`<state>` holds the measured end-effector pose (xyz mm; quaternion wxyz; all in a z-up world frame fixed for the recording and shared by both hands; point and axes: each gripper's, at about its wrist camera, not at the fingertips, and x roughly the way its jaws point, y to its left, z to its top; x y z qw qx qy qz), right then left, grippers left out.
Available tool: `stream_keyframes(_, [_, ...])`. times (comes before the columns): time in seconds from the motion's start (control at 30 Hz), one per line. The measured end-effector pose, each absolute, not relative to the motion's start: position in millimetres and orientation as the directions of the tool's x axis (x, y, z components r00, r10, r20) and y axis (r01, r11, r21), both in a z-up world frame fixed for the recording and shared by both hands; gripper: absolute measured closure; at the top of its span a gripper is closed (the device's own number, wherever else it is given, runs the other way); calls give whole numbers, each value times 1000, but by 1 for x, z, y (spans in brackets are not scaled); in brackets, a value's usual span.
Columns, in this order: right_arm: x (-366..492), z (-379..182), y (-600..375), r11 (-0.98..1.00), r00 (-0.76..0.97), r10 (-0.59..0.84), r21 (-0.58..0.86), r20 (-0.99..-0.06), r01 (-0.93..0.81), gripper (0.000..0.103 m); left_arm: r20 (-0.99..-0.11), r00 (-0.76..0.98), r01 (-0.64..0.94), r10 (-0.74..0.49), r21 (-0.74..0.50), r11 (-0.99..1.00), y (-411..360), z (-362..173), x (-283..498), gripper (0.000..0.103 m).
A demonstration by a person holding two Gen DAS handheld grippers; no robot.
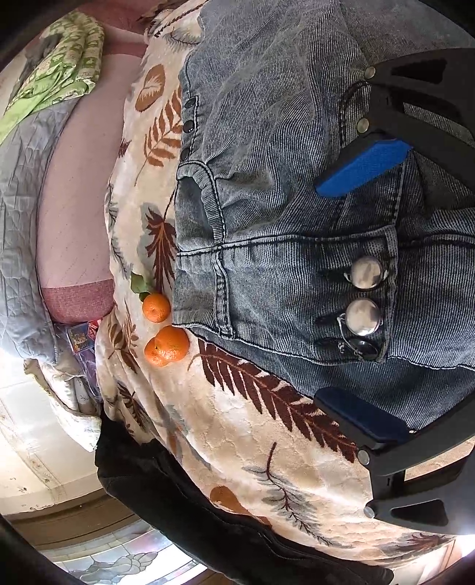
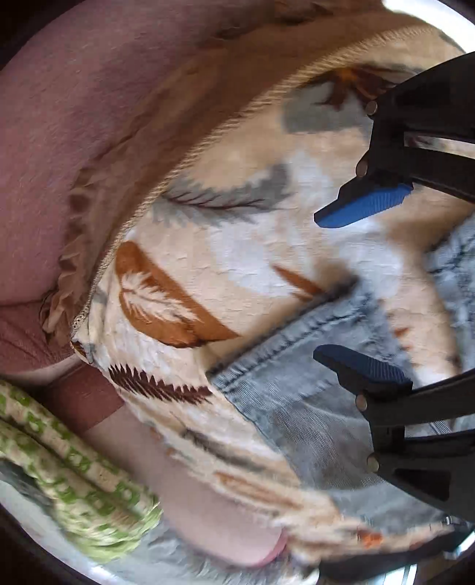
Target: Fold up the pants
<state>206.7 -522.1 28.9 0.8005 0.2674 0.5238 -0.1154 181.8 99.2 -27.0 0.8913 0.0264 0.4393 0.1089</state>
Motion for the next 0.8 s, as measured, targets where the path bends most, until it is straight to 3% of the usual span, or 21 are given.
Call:
stream_keyframes(0.13, [221,1,-516,867,368,114,273,-923,417,33,-784,583,-174,214,137,975,101,-30,183,0])
stream_keyframes(0.17, [227,-14,-507,913,288,30,144,-957,383,43,-788,579,-175,209,131,976,102,-31,183,0])
stream_keyframes(0.33, [233,11,-468,951,265,-193,-114,-945,288,48,-753,628,-200,198,90,976,116,-3,170,0])
stream_keyframes(0.4, [233,27,-464,954,295,-171,-83,-940,288,46,-707,682,-234,186,30,972,131,20,164,0])
stream_keyframes(0.47, [237,46,-461,949,352,-186,-75,-917,306,32,-722,679,-236,132,-45,971,149,28,176,0])
stream_keyframes(0.53, [252,61,-453,961,422,-127,-7,-898,276,31,-769,639,-210,33,-132,969,168,26,206,0])
stream_keyframes(0.7, [311,61,-451,966,444,17,130,-896,225,31,-817,574,-198,-61,-211,957,180,10,272,1])
stream_keyframes(0.8, [337,48,-460,949,428,79,200,-901,246,31,-826,551,-199,-120,-270,942,180,0,297,11])
